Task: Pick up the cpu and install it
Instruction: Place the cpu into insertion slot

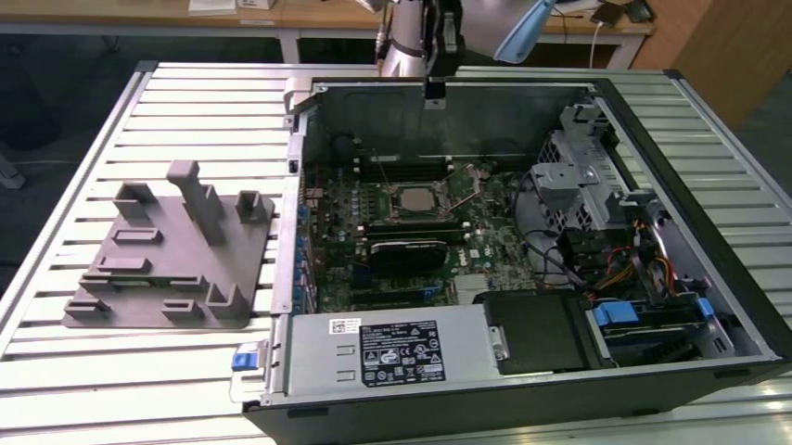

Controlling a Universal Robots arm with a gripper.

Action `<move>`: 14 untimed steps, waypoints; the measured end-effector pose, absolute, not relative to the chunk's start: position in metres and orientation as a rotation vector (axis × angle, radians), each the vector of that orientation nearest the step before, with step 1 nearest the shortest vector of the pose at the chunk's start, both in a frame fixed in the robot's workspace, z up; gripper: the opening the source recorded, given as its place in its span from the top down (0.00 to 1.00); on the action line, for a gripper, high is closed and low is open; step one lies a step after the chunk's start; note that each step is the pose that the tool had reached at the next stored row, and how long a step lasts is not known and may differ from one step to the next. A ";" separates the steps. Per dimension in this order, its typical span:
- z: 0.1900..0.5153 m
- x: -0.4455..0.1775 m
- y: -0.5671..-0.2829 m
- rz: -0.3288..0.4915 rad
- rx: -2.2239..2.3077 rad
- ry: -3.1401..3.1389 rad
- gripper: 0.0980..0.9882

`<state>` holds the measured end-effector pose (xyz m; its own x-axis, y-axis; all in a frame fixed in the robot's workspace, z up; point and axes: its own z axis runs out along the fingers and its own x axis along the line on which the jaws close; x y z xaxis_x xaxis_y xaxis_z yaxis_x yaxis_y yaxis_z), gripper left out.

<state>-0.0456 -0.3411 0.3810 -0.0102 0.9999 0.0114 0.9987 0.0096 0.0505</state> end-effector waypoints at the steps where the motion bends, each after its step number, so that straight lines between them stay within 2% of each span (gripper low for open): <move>1: 0.384 -0.046 -0.341 0.068 2.191 2.212 0.99; 6: 0.398 -0.046 -0.341 0.068 2.190 2.212 0.99; 14: 0.398 -0.046 -0.341 0.068 2.190 2.213 0.99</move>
